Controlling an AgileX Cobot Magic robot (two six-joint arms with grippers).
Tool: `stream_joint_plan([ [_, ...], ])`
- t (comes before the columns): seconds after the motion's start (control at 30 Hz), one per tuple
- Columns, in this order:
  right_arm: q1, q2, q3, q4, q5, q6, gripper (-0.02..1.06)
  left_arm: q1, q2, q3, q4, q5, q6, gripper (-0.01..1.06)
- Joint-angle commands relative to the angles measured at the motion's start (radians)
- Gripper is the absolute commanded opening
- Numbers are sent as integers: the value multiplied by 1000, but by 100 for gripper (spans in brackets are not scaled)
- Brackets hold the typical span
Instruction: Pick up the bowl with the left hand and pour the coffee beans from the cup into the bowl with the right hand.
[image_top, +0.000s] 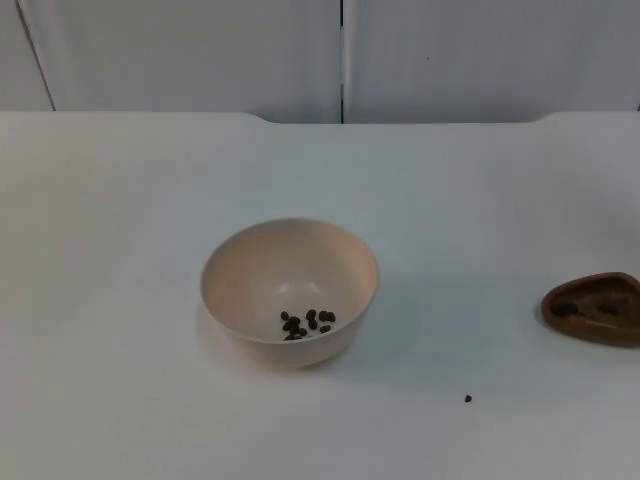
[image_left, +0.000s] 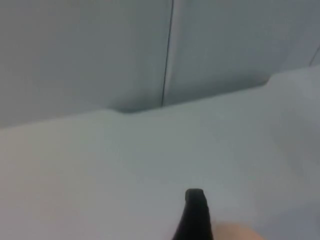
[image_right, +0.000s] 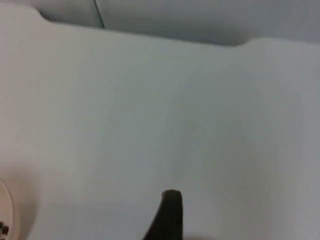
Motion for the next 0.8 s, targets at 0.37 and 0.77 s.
stream_joint_plan([
  [0.37, 3, -336, -2, 4, 159, -14, 74, 1, -129, -2, -25, 111, 2, 64],
  [0.77, 3, -480, 96, 4, 210, -14, 74, 1, -208, 59, -34, 138, 33, 64],
])
